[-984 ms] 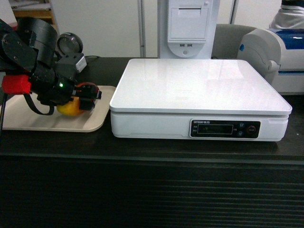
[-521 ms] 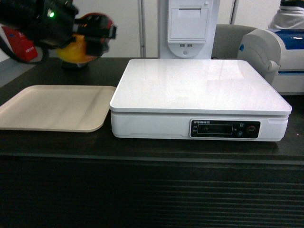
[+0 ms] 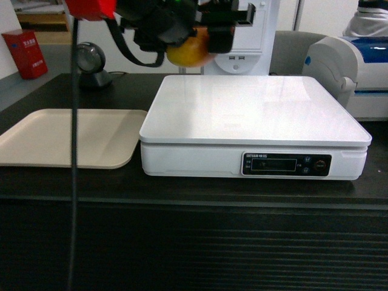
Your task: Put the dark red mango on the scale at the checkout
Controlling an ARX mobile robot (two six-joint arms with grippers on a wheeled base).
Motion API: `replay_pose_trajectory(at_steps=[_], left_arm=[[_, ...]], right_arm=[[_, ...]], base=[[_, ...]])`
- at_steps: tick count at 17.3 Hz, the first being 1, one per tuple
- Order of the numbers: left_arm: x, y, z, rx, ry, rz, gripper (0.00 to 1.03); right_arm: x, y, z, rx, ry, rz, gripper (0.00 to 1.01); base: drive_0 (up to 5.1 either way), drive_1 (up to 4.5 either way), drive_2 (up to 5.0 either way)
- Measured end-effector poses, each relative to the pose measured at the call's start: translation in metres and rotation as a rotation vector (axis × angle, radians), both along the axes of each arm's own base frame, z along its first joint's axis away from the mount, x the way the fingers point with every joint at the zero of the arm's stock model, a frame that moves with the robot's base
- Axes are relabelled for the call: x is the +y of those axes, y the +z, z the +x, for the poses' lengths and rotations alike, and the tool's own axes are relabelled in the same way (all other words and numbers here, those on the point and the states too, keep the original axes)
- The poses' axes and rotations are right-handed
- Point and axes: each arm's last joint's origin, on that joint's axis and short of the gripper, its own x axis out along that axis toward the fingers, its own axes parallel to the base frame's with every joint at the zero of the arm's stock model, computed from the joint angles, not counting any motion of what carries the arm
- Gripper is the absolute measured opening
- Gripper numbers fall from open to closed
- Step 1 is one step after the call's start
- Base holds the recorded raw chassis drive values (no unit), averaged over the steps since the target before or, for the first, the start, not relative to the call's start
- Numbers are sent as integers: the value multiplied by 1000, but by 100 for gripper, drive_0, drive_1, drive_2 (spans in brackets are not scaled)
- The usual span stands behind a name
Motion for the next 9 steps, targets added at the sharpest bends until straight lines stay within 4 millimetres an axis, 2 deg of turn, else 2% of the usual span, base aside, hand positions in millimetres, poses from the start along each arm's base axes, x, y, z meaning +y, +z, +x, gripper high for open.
replay_pose_trajectory(at_steps=[5, 9], left_arm=[[-37, -30, 27, 101, 3, 3, 61], [-67, -37, 42, 125, -11, 5, 61]], right_arm=[[0, 0, 0, 0, 0, 0, 98], [0, 0, 0, 0, 0, 0, 98]], base=[[0, 0, 0], [0, 0, 0]])
